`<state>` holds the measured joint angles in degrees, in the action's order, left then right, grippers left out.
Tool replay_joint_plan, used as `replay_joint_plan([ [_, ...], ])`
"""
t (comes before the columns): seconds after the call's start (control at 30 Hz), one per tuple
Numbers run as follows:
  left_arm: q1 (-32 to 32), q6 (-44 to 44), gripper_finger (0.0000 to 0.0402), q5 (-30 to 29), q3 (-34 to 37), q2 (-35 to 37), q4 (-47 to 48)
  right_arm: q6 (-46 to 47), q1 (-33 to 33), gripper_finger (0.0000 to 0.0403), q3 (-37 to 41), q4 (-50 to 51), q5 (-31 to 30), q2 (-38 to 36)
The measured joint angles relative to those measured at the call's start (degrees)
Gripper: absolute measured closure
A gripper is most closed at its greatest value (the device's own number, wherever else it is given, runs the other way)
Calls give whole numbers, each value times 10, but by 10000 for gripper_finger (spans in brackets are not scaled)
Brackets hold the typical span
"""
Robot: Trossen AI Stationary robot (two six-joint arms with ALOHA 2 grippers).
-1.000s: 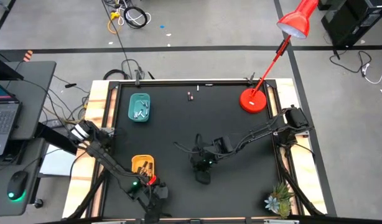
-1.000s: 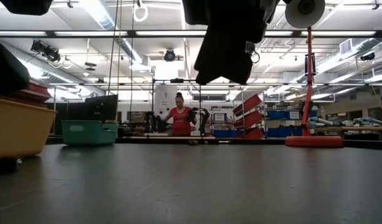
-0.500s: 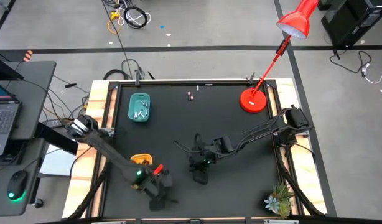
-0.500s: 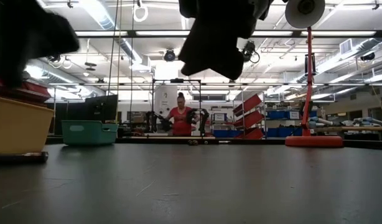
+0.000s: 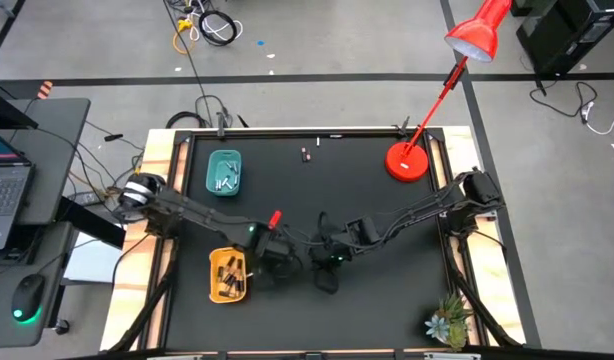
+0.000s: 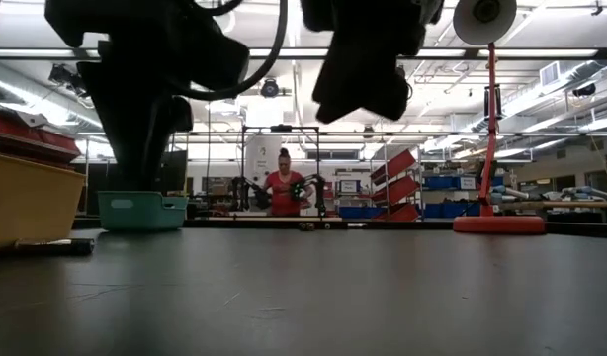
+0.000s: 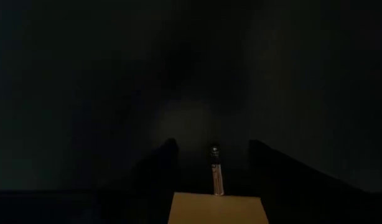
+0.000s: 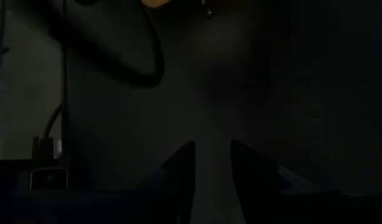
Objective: Sort batteries
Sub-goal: Put the white battery into the blue bin
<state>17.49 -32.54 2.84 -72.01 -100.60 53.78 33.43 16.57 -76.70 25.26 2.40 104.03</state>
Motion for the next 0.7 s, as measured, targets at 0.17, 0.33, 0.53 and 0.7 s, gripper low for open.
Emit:
replay_joint_plan([
  [0.17,-2,5,198,23,23,0,-1,1,17,293,0,27,-55,-24],
  [0.33,14,4,198,32,46,0,-7,10,22,293,0,26,-84,-31],
  [0.53,26,-11,198,48,64,0,-46,14,22,293,0,13,-85,-31],
  [0.7,28,-22,198,54,76,0,-63,16,22,293,0,0,-85,-31],
])
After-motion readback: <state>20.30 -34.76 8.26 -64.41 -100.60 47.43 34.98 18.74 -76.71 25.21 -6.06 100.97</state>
